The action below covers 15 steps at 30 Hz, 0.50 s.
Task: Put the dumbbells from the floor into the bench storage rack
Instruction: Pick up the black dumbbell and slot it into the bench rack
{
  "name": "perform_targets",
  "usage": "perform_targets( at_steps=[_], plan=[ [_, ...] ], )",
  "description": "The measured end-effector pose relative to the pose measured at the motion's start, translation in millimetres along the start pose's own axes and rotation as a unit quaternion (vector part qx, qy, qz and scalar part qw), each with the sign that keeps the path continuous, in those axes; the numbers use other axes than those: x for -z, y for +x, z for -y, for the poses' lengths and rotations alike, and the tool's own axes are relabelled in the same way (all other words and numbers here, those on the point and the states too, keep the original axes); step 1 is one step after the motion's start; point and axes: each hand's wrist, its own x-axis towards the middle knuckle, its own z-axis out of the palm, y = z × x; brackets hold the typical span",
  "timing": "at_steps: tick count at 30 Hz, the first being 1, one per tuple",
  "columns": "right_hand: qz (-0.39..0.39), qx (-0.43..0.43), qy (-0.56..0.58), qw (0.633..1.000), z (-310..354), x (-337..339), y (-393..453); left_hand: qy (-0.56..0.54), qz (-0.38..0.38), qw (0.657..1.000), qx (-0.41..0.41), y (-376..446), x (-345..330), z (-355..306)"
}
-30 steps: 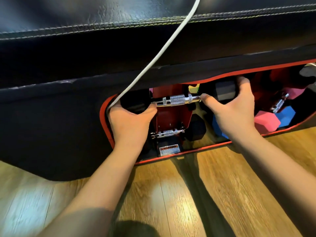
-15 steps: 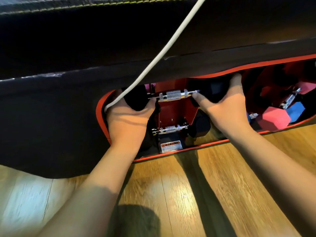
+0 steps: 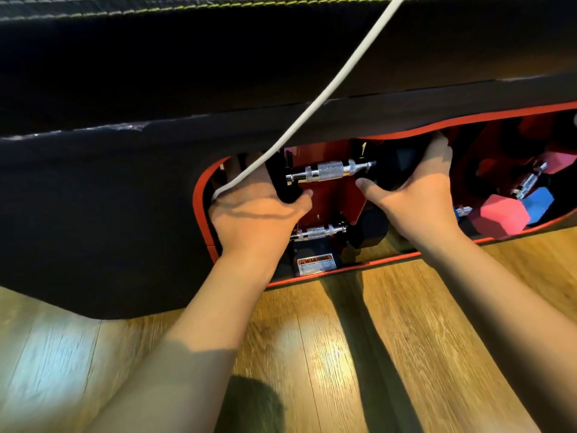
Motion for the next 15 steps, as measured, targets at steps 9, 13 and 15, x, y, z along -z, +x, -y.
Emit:
perform_targets(
  at_steps=[9, 13, 15],
  plan=[
    [-0.005, -0.006, -0.015, 1.000, 2.4, -1.9, 1.9, 0.027, 0.045, 0.999, -0.011, 5.9, 2.8, 0.8],
    [-0.008, 0.008, -0.024, 1.000, 2.9, -1.0, 1.2, 0.022, 0.043, 0.999, -0.002, 6.9, 3.3, 2.1],
    [-0.003, -0.005, -0.006, 1.000, 1.8, -0.8, 1.0, 0.021, 0.027, 0.999, -0.005, 5.7, 2.4, 2.9]
  ],
)
